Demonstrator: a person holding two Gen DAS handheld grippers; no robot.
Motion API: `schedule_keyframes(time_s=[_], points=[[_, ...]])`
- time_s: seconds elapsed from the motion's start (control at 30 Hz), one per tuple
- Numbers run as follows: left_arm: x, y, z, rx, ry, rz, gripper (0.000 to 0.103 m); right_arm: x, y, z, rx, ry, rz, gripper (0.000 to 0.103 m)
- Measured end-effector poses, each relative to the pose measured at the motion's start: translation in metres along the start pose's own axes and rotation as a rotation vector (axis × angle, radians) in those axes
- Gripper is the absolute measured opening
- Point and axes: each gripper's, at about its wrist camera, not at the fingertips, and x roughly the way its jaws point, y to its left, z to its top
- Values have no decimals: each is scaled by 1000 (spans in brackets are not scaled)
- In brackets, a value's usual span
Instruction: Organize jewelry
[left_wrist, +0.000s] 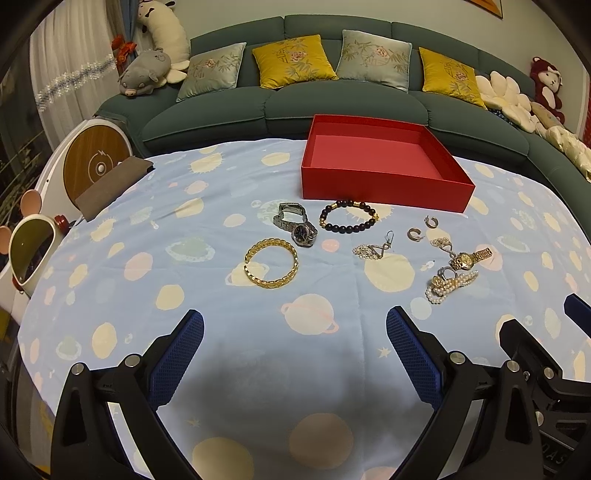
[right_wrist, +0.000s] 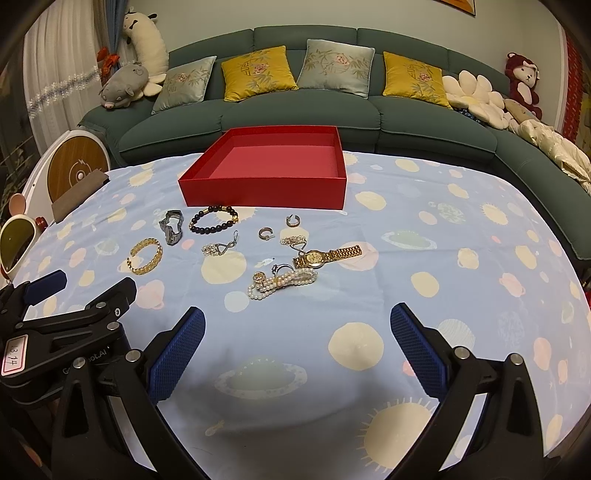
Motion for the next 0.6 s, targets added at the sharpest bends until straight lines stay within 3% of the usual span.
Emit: schedule_keyframes(time_s=[0.6], points=[[0,5,-1,-5,-4,11,96,0,8,-1,-14,1,3,98]])
